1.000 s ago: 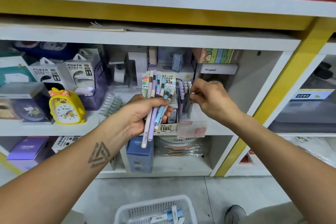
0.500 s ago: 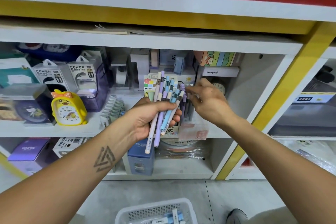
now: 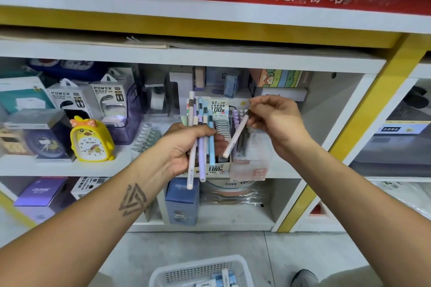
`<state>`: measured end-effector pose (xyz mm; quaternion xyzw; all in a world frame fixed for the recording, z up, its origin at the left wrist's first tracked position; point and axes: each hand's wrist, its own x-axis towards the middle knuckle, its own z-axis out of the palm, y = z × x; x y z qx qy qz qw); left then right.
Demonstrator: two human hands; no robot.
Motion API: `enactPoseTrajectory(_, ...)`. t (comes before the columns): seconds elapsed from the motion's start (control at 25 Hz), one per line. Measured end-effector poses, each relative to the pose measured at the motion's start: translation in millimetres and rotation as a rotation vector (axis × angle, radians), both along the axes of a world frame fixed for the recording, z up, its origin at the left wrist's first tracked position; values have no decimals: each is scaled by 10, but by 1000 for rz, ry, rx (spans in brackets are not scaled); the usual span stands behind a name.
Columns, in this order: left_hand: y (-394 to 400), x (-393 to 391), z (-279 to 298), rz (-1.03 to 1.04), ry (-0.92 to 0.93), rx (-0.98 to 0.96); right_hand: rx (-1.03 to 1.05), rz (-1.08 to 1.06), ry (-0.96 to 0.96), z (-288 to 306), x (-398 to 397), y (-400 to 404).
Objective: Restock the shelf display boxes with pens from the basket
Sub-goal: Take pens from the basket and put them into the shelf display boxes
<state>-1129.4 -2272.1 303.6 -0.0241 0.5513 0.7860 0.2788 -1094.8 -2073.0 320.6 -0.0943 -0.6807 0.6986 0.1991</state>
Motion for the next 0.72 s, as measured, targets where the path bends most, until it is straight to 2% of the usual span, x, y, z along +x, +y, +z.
enactPoseTrajectory(0.08,-100,-77,49,59,16,-50,113,-16,44,-7,-14,1)
enactPoseTrajectory(0.28,-280,-143,121,74,22,-86,609,73,101,-112,12,-161)
enactPoseTrajectory(0.36,-323,-148,115,78,16,-83,682,107,108,-139,22,-191)
enactPoseTrajectory(0.56,-413,-138,129,33,2,-89,583,119,71,-157,21,-209)
enactPoseTrajectory(0.72,-629,-256,233,82,13,-48,304,138,66,-96,-11,-221)
